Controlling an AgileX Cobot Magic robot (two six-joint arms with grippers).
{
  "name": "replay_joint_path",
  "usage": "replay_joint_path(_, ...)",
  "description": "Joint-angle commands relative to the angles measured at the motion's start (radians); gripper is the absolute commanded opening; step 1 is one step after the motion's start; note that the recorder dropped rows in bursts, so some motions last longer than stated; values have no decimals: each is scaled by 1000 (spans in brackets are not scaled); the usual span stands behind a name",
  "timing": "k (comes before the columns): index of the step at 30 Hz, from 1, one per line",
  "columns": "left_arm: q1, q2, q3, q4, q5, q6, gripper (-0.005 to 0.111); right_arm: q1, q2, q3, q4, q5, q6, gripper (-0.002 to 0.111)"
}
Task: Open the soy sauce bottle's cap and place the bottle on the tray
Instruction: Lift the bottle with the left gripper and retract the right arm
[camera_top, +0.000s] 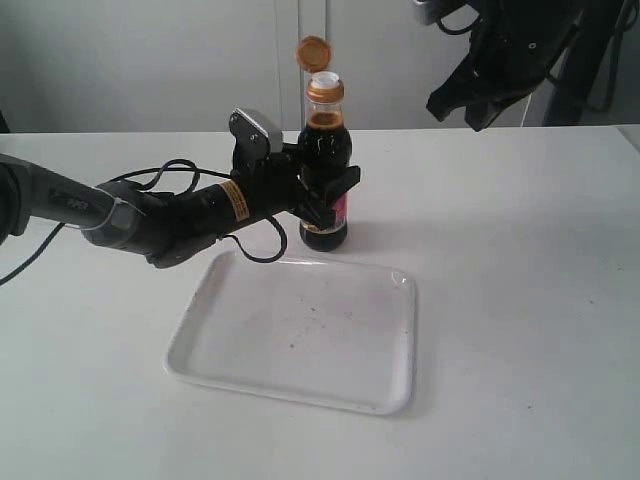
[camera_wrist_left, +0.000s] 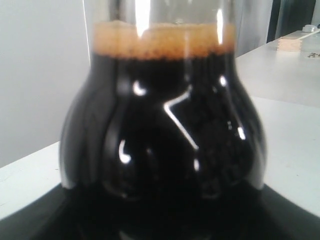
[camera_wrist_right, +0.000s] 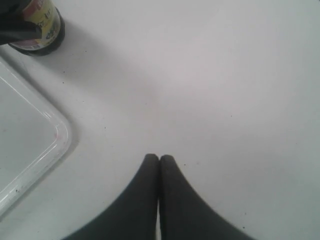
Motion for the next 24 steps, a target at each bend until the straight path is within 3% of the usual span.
replay_joint_path(1,-4,-8,3,-8,-25,24,0,-3,-14,-2,1,11,6,0)
replay_joint_path(16,-4,-133,3,77,-25,-21,0,-24,-14,-2,-11,58,30,0)
replay_joint_path(24,-4,-199,5,149,-25,-41,0,-115,-14,-2,-11,69,80,0)
